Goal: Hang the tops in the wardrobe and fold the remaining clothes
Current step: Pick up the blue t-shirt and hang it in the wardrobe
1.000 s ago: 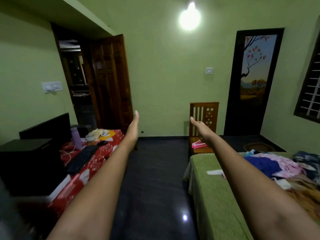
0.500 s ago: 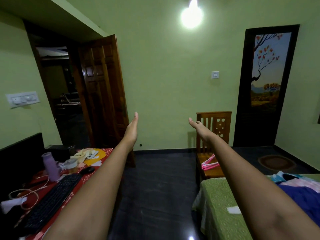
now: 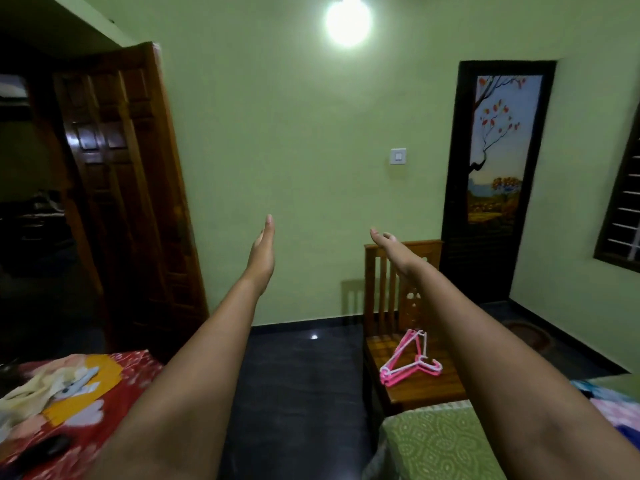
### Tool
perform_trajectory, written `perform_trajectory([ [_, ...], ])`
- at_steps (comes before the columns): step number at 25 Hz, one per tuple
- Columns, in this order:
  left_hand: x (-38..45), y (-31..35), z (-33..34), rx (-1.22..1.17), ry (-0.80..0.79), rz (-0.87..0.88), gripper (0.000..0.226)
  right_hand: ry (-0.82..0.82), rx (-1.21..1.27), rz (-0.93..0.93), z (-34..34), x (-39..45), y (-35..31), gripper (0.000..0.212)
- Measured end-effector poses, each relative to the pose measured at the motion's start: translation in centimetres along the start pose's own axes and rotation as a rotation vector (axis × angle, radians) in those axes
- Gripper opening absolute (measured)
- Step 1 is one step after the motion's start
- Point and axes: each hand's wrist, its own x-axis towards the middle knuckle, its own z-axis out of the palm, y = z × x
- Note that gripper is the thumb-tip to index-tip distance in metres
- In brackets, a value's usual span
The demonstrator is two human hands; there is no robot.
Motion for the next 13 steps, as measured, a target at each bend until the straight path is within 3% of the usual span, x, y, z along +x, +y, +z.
perform_trajectory([
  [4,10.2,-2.4,8.0,-0.071,-0.176,-0.019,0.073,0.224,0.018,0.037,-7.0,5.1,2.8,0.088],
  [7,16.1,-3.1,15.8,-0.104,-0.412,0.006,0.074,0.487,0.074,0.077,-13.3,6.6,4.6,0.085],
  [13,20.0,-0.2,30.2,-0.275,-0.863,0.057,0.067,0.967,0.05,0.186,-22.1,1.2,5.5,0.089],
])
